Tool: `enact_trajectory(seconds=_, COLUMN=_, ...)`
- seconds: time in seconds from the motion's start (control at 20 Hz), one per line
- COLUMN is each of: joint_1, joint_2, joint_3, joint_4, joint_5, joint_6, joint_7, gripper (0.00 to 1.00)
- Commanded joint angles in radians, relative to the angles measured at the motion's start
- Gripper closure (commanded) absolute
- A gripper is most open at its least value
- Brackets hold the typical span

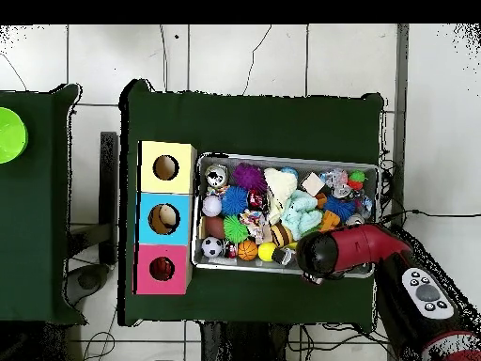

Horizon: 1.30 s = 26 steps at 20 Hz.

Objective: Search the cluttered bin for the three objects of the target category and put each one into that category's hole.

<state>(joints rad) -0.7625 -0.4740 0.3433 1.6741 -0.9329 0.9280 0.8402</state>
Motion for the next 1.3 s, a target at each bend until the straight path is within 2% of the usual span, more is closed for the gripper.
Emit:
enact_trajectory(seconds=0.05, joint_1=-0.03, joint_2=0.031, joint_3=0.023, joint_4=-0.112, joint_5=-0.078, joint_6=-0.067, joint_7=-0.122, gripper=0.0)
enact_trajectory(seconds=0.7, joint_1=-0.039, joint_2=-0.029, joint_3=0.037, joint_4=-0.074, joint_5=-0.019, joint_6=0.019, joint_7=-0.17, gripper=0.0)
enact_trajectory(seconds=0.85, joint_1=-0.046, joint_2=-0.053, joint_3=0.046, joint_4=-0.054, joint_5=0.014, joint_6=0.046, joint_7=-0.175, gripper=0.0)
enact_trajectory(seconds=1.1, joint_1=-0.055, joint_2=-0.139, joint_3=0.064, joint_4=0.003, joint_5=0.07, joint_6=0.106, joint_7=-0.21, gripper=0.0)
enact_trajectory(seconds=1.3, joint_1=-0.068, joint_2=-0.154, joint_3=0.068, joint_4=0.008, joint_5=0.079, joint_6=0.113, joint_7=-0.223, gripper=0.0)
